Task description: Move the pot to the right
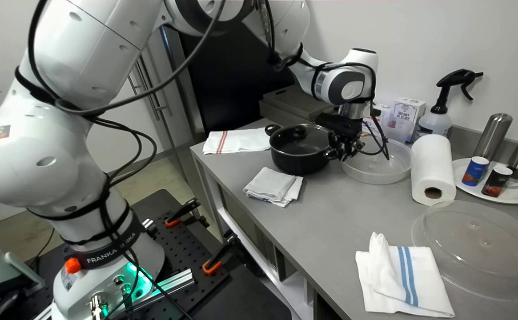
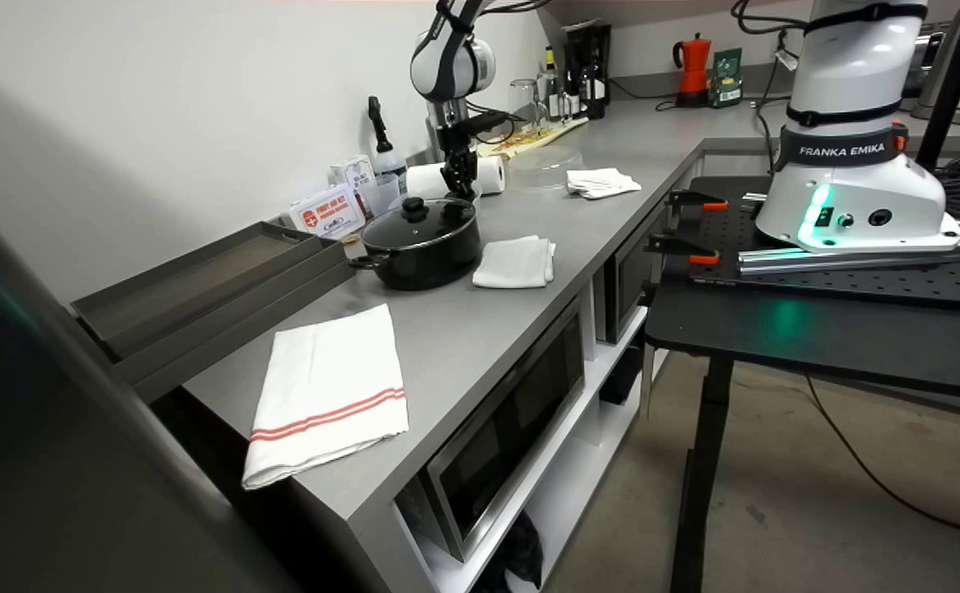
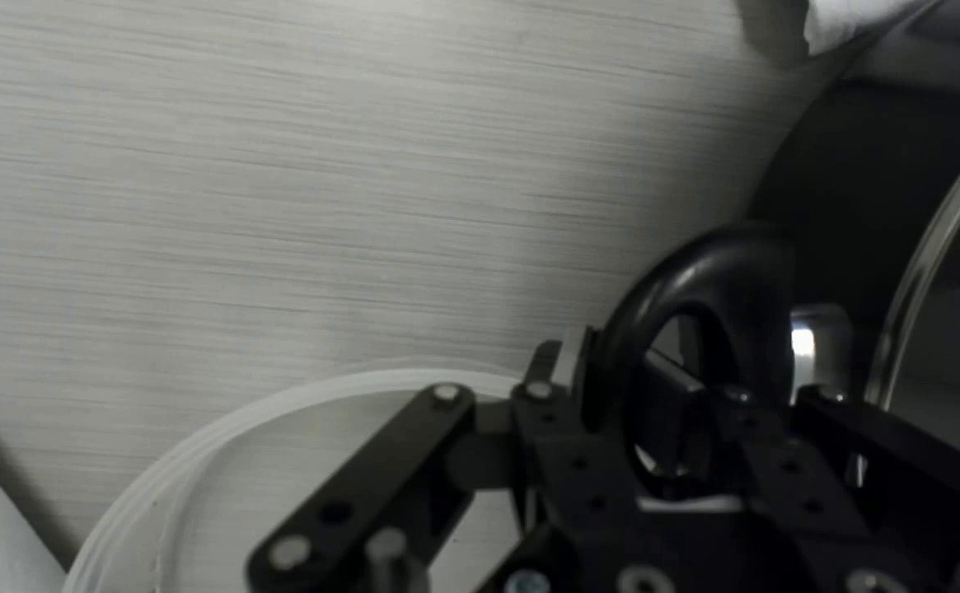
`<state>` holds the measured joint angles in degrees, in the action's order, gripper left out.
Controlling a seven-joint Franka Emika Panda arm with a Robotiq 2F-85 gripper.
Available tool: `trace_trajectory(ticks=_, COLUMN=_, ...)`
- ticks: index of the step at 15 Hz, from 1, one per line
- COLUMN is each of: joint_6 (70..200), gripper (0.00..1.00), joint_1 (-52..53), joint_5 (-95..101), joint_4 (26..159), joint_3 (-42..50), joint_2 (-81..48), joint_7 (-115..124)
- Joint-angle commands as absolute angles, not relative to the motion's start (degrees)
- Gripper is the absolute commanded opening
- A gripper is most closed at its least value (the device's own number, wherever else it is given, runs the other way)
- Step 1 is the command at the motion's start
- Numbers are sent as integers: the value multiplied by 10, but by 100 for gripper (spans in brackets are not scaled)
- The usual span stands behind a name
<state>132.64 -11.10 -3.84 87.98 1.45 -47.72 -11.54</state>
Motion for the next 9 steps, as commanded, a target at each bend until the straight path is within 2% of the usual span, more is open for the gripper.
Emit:
trace_trajectory(ticks=1, joint_6=1350, gripper=2, joint_1=-133, joint_5=-43, joint_4=941, joint_3=5, joint_2=-436, joint_7=-147)
trace_trajectory(ticks=9, joint_6=1373, gripper=2, joint_1=-184, joint_5=-72, joint_4=1002, joint_3=-9, joint_2=-402, joint_7=-186)
